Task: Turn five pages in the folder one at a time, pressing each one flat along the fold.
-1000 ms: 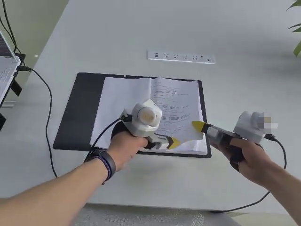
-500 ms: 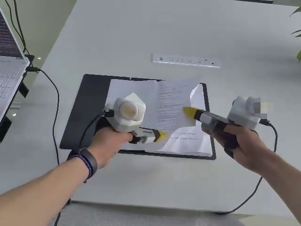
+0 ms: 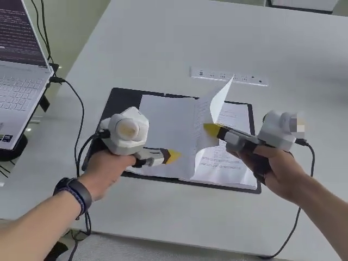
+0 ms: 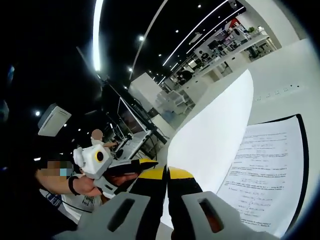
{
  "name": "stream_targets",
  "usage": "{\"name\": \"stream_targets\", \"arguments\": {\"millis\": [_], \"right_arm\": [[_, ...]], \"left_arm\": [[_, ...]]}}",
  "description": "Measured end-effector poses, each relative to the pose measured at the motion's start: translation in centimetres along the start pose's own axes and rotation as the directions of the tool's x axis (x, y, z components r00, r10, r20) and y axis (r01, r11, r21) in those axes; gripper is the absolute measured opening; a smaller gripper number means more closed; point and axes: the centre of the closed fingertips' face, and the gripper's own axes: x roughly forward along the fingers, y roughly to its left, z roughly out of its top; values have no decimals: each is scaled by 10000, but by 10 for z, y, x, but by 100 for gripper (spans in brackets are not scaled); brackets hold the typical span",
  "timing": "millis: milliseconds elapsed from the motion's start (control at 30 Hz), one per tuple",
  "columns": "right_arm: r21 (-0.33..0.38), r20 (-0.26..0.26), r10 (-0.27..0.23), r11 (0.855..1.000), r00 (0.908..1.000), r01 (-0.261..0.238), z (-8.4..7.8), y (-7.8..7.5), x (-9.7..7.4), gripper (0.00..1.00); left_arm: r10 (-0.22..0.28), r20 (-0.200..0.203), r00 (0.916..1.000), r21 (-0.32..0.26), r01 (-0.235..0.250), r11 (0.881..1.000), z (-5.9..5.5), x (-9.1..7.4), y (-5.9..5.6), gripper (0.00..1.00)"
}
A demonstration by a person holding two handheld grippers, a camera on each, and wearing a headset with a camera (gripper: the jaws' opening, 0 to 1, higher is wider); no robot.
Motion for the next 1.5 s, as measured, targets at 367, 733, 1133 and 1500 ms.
{"name": "stream_targets", "arguments": {"millis": [367,733,1133,1500], "right_arm": [[-135,-478,589,9981,9971,-596,-16,33,38,0],[-85,-1355,973,9950,9860,-993,-42,46,77,0],[539,-2028,680,9968,9769,-582,-74,30,113,0],[1457,-2931,399,9893,9553,34,-114,6,137,0]], "left_arm": [[586,131,9982,-454,-579,9973,-17,-35,18,76],[1088,288,9936,-896,-1059,9903,-26,-60,35,77],[1217,211,9923,-1248,-1181,9851,-43,-70,33,77],[1279,12,9918,-1665,-1260,9780,-52,-77,28,77]]}}
